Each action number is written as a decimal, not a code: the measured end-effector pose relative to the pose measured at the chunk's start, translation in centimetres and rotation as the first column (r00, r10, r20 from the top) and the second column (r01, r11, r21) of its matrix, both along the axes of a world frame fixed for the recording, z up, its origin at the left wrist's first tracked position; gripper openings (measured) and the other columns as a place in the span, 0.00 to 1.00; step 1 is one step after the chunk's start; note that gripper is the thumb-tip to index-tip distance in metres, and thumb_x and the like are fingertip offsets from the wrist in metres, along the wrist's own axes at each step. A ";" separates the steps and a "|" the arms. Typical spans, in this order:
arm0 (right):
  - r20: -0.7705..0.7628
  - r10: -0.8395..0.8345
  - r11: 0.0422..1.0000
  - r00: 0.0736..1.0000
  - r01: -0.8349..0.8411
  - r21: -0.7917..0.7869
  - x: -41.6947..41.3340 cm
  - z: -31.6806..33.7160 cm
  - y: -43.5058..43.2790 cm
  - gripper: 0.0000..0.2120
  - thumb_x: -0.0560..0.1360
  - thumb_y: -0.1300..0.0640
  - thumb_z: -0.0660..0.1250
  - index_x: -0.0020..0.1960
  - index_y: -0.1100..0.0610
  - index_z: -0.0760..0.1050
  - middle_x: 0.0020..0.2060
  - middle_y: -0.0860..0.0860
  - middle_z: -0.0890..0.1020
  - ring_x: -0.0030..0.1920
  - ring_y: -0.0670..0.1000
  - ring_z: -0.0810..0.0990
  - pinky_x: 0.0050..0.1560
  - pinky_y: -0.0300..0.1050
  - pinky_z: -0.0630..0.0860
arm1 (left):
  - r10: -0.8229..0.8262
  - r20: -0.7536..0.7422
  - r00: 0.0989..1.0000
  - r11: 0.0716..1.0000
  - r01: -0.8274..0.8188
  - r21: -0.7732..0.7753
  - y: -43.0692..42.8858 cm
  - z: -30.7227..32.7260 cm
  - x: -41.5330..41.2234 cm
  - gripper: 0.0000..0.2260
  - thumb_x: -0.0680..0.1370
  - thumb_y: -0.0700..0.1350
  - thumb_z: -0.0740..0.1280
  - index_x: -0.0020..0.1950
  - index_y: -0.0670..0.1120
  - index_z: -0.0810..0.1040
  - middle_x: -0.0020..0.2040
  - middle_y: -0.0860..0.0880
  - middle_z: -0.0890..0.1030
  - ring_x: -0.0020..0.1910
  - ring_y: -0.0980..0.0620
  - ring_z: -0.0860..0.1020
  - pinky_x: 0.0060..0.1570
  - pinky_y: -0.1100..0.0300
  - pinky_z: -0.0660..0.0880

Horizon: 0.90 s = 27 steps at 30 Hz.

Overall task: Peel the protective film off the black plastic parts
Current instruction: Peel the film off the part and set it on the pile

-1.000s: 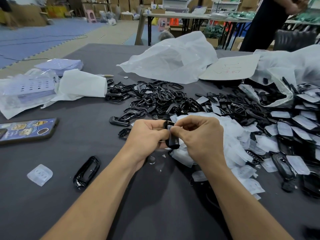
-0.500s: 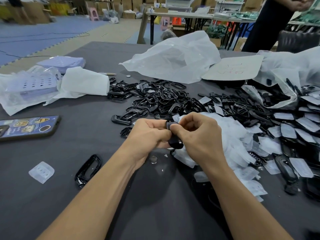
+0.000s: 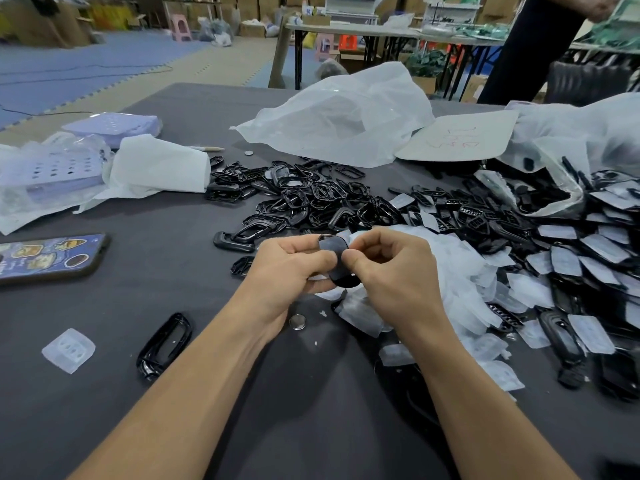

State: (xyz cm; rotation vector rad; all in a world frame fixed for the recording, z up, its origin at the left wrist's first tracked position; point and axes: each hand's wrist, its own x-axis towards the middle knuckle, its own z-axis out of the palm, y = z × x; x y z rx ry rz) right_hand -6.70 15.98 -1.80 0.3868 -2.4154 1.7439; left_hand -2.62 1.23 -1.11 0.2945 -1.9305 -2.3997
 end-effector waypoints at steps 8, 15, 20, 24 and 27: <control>-0.031 0.012 1.000 0.999 -0.012 0.002 0.2 0.1 -0.1 0.08 0.70 0.61 0.75 0.36 0.51 0.82 0.29 0.45 0.84 0.31 0.42 0.82 0.34 0.33 0.75 | 0.090 0.021 0.996 0.991 -0.088 -0.098 -0.2 -0.1 -0.2 0.11 0.78 0.37 0.72 0.39 0.48 0.89 0.36 0.46 0.85 0.33 0.54 0.82 0.36 0.63 0.82; -0.026 0.054 0.998 0.998 -0.054 0.017 0.2 0.1 -0.1 0.08 0.71 0.61 0.74 0.38 0.49 0.82 0.31 0.44 0.85 0.33 0.43 0.83 0.36 0.34 0.77 | 0.110 -0.007 0.994 0.993 -0.110 -0.030 0.2 0.1 -0.1 0.14 0.78 0.31 0.70 0.37 0.43 0.88 0.29 0.48 0.83 0.27 0.57 0.81 0.31 0.67 0.78; -0.017 0.075 0.997 0.997 -0.075 0.012 0.2 0.1 -0.2 0.10 0.72 0.63 0.74 0.38 0.50 0.82 0.31 0.44 0.84 0.33 0.43 0.83 0.36 0.34 0.77 | 0.161 -0.026 0.987 0.984 -0.163 -0.072 0.2 -0.5 -0.3 0.07 0.77 0.33 0.72 0.43 0.41 0.88 0.36 0.43 0.86 0.33 0.52 0.82 0.37 0.60 0.82; 0.012 0.071 0.997 0.997 -0.070 -0.034 0.0 0.1 -0.2 0.09 0.72 0.66 0.73 0.39 0.53 0.83 0.31 0.47 0.85 0.34 0.46 0.83 0.38 0.39 0.80 | 0.079 -0.016 0.997 0.997 -0.079 -0.025 -0.1 -0.4 -0.2 0.07 0.73 0.34 0.73 0.42 0.44 0.89 0.40 0.43 0.87 0.37 0.51 0.86 0.39 0.63 0.82; 0.024 0.073 0.995 0.997 -0.072 -0.064 -0.1 0.1 -0.1 0.10 0.72 0.67 0.73 0.38 0.52 0.83 0.31 0.47 0.84 0.33 0.46 0.83 0.37 0.39 0.79 | -0.005 0.019 1.000 1.000 0.006 -0.028 -0.6 -0.1 -0.1 0.12 0.65 0.38 0.69 0.44 0.45 0.90 0.42 0.41 0.88 0.42 0.49 0.87 0.41 0.62 0.82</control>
